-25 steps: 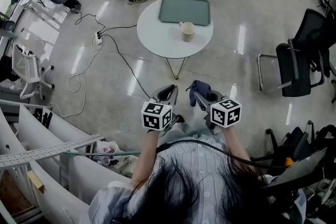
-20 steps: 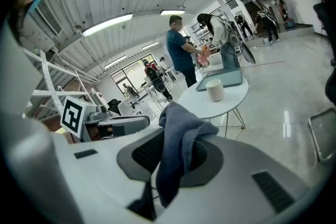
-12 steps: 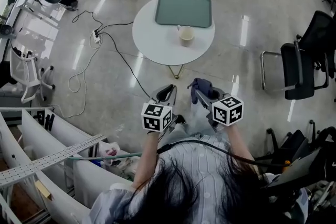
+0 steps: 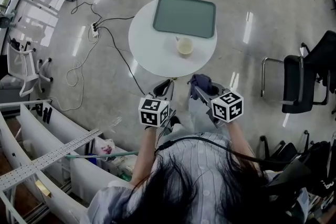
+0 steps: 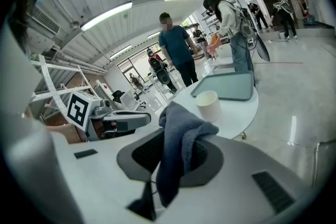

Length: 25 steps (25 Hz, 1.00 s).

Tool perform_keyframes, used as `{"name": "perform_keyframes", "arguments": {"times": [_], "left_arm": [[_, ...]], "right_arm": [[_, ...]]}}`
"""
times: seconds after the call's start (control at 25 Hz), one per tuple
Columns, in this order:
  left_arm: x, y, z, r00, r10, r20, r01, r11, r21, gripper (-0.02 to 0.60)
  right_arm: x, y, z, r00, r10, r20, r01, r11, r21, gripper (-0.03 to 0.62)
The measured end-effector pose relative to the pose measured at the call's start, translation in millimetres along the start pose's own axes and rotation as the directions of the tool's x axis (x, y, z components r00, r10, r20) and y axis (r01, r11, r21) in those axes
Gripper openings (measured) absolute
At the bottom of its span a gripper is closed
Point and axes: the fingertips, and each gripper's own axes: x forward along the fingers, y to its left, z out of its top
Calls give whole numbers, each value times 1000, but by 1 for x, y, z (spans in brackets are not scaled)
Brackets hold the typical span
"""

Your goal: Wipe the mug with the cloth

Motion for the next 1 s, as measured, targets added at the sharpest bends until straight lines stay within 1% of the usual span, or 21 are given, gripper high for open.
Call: {"name": "perform_keyframes", "arguments": {"times": [0.24,0.36,0.56,0.8,0.88,1.0], "left_arm": [[33,2,34,999,37,-29,-36,998,45,44],[42,-2,45,998,54,-28,-52,997,49,44],[51,-4,48,995,95,-37,-94,995,27,45],[54,4,47,991,125,-56,-123,992,31,44],[57,12,51,990,128,-64,-126,991,44,44],[63,26,60,990,117,-84,-109,989,103,44]], "right_arm": [[10,-34,29,998,51,-27,-51,999,-6,80],[18,-49,38,996,74,-45,-75,997,-7,80],[26,-62,50,990,129,-60,-130,991,-17,80],[37,-68,55,986,151,-69,-152,988,-8,80],[40,-70,56,986,150,-69,-151,989,-5,80],[47,-73,58,988,137,-71,-138,990,-3,80]]}}
